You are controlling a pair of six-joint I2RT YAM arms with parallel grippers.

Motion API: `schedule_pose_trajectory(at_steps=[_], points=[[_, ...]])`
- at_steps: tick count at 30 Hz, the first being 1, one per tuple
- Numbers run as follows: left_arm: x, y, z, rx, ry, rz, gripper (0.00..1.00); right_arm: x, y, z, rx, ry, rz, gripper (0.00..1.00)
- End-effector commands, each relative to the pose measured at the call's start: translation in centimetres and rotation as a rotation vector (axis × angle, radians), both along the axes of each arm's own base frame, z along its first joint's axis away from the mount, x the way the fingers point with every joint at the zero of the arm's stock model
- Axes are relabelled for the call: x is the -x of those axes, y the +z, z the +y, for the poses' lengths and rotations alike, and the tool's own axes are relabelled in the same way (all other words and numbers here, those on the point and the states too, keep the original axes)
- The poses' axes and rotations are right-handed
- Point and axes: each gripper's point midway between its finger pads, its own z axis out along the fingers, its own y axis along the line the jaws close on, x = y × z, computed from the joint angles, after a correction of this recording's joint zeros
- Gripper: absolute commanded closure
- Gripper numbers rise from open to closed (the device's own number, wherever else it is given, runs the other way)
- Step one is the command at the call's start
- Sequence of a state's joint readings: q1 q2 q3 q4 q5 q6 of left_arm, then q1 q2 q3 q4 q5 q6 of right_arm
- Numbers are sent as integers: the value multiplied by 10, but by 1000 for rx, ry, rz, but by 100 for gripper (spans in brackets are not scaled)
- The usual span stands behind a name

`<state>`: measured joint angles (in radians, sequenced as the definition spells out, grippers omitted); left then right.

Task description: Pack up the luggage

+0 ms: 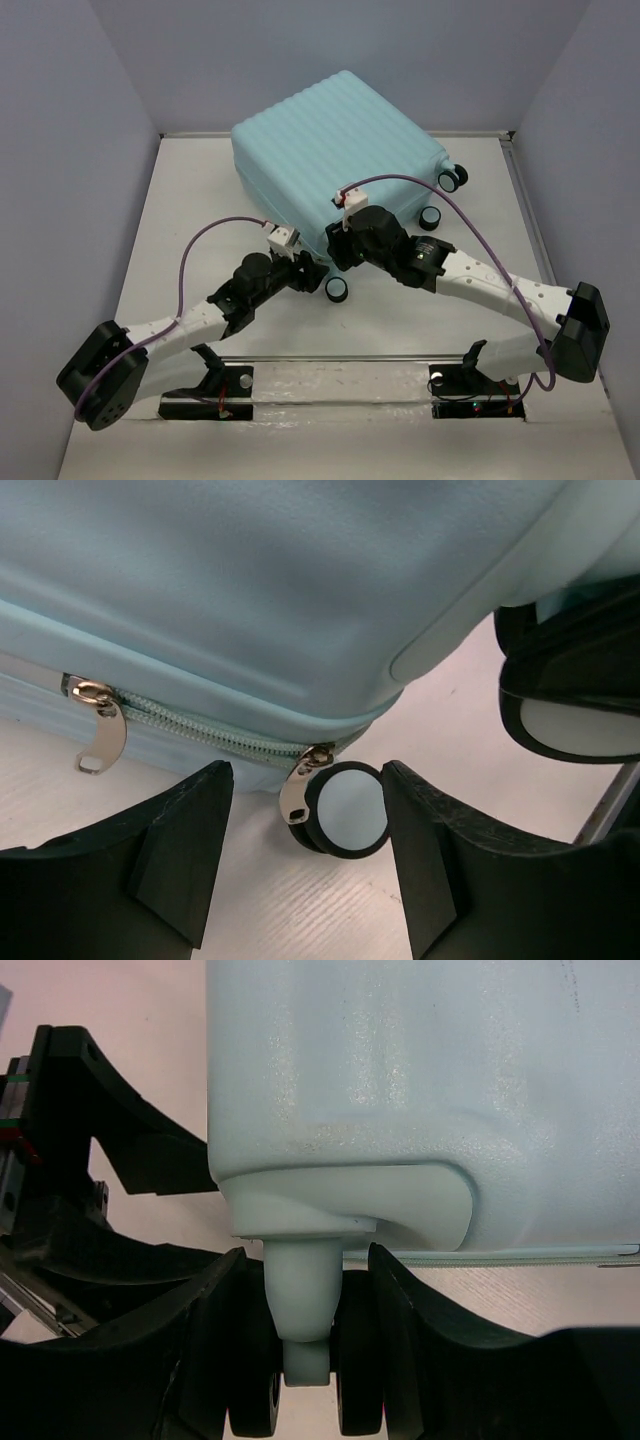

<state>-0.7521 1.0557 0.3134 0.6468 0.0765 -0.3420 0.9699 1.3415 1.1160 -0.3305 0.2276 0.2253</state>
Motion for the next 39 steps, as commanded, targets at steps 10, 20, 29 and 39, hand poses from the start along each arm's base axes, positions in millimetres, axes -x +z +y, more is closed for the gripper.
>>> schedule_pose_trajectory(at_steps=[10, 20, 29, 39], points=[[-23, 21, -19, 3, -6, -85, 83, 16, -25, -5, 51, 40, 74, 93], [-45, 4, 35, -127, 302, -17, 94, 25, -39, -15, 66, 40, 98, 93], [-59, -21, 124, -183, 708, 94, 94, 41, -69, -38, 116, 24, 153, 93], [-93, 10, 158, 21, 883, 109, 94, 48, -78, -41, 120, 31, 186, 93]])
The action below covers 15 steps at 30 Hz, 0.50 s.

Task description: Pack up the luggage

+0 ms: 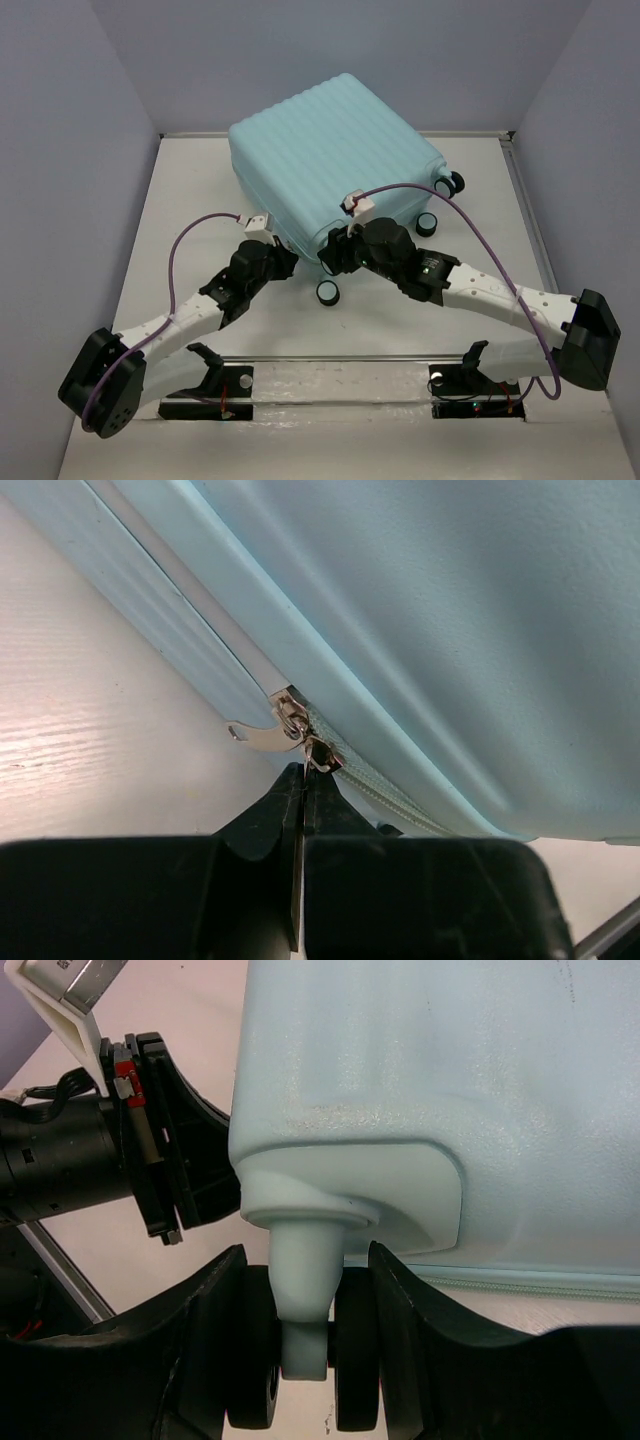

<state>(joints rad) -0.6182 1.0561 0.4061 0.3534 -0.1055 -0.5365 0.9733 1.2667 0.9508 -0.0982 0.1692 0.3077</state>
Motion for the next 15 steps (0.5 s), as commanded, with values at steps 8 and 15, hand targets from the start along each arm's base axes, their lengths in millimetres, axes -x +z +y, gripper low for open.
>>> schedule_pose_trajectory(at_steps=[8, 15], points=[[-31, 79, 104, 213, 530, -238, 50, 43, -72, -35, 241, 110, 182, 93], [29, 190, 120, 432, 439, -479, 1, 64, -48, 10, 177, 261, 118, 93]])
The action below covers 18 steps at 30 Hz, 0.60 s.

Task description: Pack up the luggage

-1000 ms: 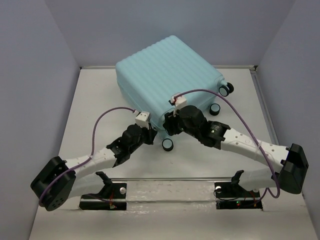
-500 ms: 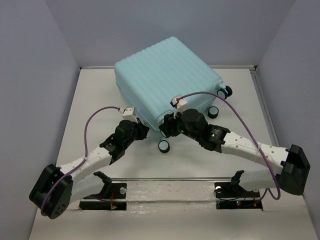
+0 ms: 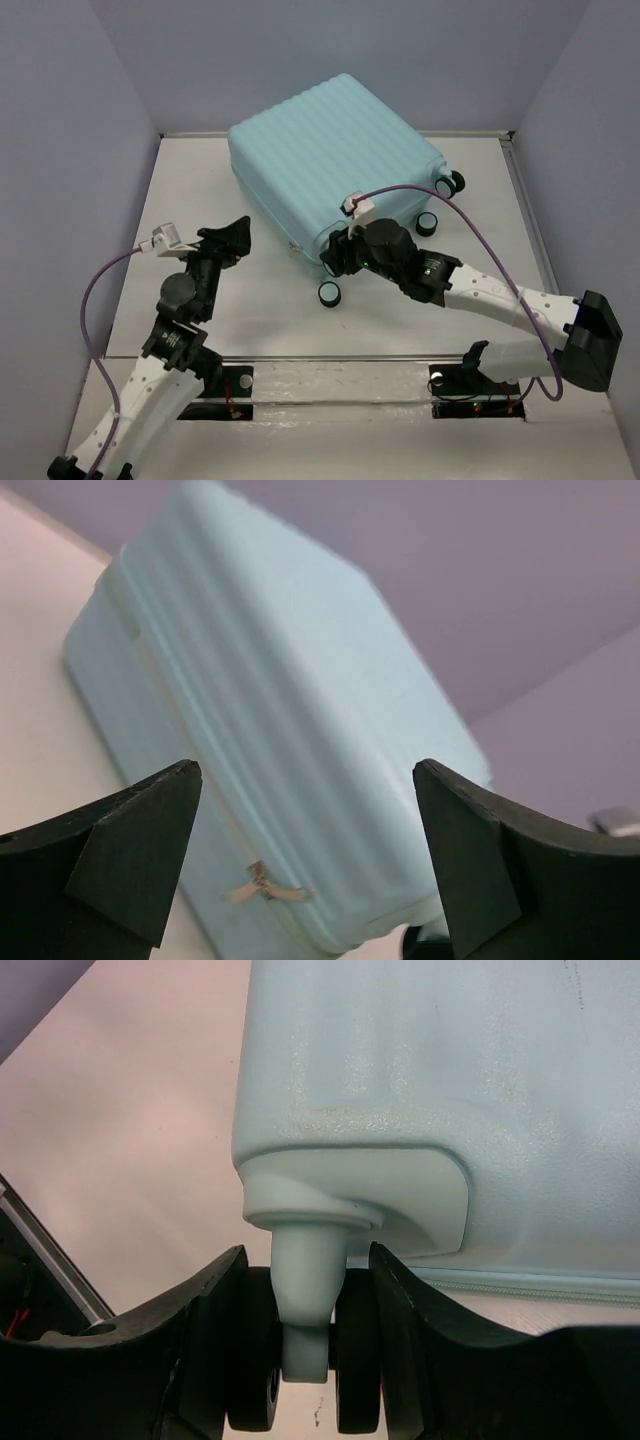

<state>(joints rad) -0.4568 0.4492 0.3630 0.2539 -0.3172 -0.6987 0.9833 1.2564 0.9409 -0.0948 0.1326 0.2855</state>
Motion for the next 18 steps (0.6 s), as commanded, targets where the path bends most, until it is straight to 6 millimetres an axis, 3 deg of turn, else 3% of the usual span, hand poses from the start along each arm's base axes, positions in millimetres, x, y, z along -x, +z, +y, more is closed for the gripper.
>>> schedule_pose_trajectory(at_steps=[1, 4, 6, 9, 11, 13, 14, 16, 18], points=[[27, 70, 21, 63, 38, -141, 1, 59, -48, 14, 175, 232, 120, 93], [39, 91, 10, 17, -51, -162, 1, 68, -30, 45, 135, 291, 79, 93], [43, 98, 6, -7, -81, -163, 1, 75, -17, 59, 115, 333, 42, 86], [50, 113, 4, -25, -106, -172, 1, 83, 13, 75, 55, 362, -20, 54], [57, 117, 2, -64, -136, -177, 1, 78, 36, 68, 17, 325, -63, 20], [64, 126, 3, -76, -150, -203, 1, 69, 52, 56, 1, 261, -110, 0], [69, 133, 4, -78, -155, -221, 1, 67, 57, 48, -4, 237, -126, 0], [78, 140, 6, -98, -164, -248, 1, 63, 86, 23, -53, 169, -190, 0], [82, 142, 9, -112, -163, -256, 1, 62, 94, 1, -66, 127, -227, 0]])
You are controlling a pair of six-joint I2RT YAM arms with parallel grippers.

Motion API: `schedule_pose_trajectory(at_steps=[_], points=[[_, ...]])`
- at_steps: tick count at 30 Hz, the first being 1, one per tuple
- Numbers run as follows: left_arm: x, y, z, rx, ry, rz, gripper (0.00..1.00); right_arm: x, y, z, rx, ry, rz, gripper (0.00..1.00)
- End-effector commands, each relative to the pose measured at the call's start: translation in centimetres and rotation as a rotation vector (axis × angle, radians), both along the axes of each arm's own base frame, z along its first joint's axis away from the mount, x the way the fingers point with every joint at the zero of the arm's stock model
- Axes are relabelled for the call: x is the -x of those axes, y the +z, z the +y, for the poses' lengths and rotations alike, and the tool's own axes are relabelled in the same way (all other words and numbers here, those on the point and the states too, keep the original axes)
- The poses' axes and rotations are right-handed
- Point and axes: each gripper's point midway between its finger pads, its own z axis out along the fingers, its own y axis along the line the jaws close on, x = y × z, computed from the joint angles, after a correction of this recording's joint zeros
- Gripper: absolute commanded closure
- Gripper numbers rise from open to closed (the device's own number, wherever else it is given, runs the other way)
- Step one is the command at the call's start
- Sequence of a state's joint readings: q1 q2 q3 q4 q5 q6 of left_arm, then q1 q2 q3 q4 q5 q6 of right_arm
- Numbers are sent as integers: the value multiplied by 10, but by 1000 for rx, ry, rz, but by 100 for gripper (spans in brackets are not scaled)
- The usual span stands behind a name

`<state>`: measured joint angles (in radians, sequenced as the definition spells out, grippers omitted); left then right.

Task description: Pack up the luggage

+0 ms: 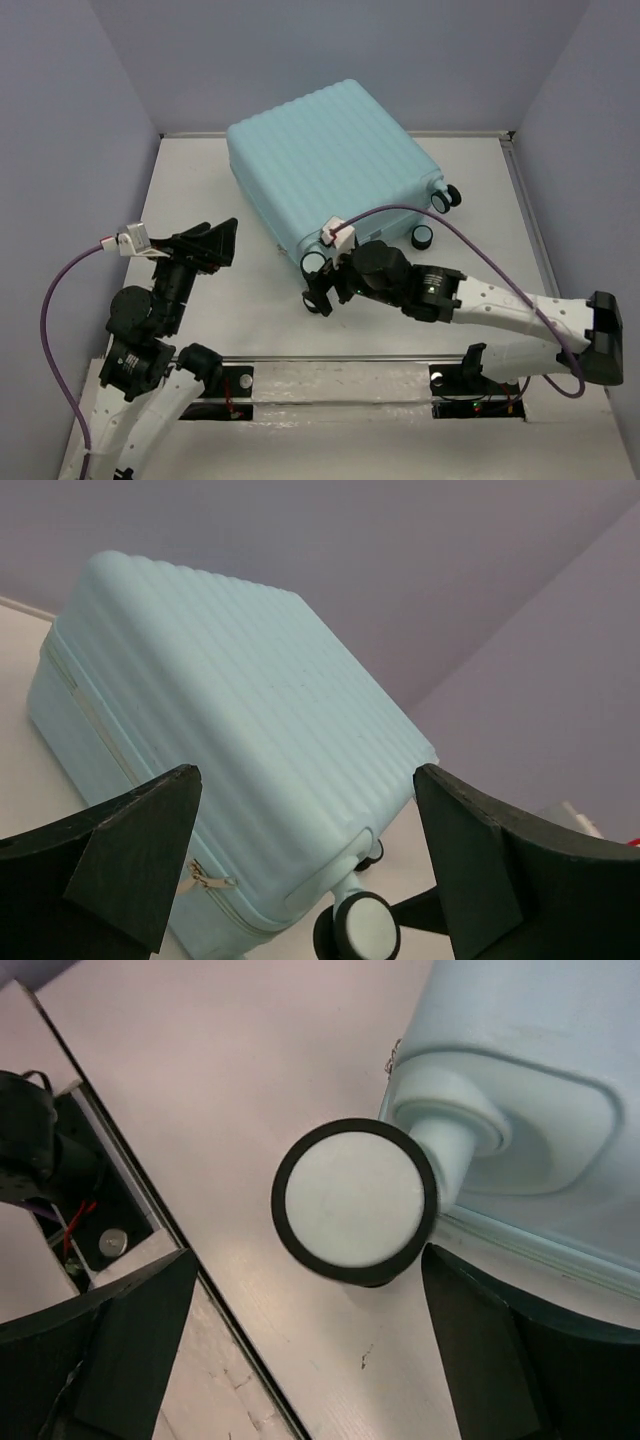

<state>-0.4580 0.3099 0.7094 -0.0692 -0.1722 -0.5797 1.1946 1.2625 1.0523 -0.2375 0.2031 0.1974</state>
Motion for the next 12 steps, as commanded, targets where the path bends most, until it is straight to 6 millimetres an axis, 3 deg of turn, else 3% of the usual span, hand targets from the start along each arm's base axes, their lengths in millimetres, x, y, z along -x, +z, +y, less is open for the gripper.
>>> schedule_pose_trajectory(at_steps=[1, 4, 5, 6, 8, 12], points=[[26, 32, 7, -56, -24, -105, 1, 1, 97, -51, -235, -83, -180, 0], [32, 35, 12, -69, -10, -133, 1, 1, 103, -83, -282, -151, -216, 0], [32, 33, 12, -70, -11, -135, 1, 5, 119, -99, -349, -169, -238, 0], [33, 32, 11, -70, -16, -142, 1, 4, 111, -105, -352, -190, -238, 0], [30, 24, 7, -76, -32, -135, 1, 3, 114, -120, -400, -233, -252, 0], [16, 7, -5, -96, -62, -75, 1, -4, 97, -117, -387, -265, -253, 0]])
